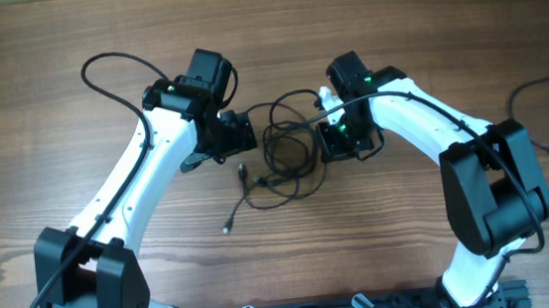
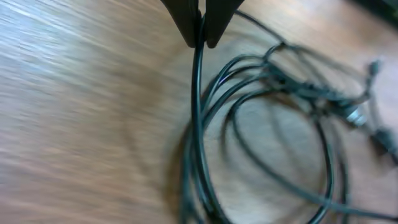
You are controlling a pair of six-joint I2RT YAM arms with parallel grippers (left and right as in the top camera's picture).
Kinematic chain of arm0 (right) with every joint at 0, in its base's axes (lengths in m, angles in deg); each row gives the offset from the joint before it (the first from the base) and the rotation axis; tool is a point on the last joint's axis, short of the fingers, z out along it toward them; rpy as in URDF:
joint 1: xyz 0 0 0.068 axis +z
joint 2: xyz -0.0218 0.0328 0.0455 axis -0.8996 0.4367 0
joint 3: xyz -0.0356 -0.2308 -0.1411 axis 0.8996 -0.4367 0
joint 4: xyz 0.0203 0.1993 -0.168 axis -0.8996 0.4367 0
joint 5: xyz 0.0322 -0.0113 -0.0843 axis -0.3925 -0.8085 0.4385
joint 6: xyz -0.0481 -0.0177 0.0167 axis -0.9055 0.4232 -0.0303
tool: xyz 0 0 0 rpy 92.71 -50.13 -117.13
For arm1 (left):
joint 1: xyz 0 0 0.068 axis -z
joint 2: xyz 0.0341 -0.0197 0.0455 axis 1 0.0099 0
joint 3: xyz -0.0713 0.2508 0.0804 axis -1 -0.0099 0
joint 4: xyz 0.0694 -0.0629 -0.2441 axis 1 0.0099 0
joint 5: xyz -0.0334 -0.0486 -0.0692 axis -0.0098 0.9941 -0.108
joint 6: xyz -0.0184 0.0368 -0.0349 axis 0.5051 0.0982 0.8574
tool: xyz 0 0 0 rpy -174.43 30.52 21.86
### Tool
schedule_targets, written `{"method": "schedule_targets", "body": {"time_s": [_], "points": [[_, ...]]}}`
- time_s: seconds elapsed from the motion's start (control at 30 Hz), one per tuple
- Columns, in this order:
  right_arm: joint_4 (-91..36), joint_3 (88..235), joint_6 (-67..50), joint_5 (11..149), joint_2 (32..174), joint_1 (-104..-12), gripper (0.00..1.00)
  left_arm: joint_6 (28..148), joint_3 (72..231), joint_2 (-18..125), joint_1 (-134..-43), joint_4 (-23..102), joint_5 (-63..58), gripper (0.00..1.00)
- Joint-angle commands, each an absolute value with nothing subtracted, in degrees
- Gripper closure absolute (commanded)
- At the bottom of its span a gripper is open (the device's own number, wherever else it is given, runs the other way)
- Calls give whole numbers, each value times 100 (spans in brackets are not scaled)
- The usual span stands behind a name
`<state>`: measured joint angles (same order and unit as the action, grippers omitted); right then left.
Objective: Untangle cables
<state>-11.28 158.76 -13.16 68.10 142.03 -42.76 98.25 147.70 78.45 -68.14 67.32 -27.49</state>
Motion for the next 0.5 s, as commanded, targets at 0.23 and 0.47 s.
{"method": "schedule_targets", "body": {"time_s": [0.23, 0.47], "points": [[-1158, 15841, -979, 7256, 14278, -4300, 95, 9906, 13957, 7872, -6667, 5477, -1619, 8], [-1182, 15841, -894, 7256, 14278, -4300, 95, 9952, 13378, 7872, -6665, 4706, -1238, 13]]}}
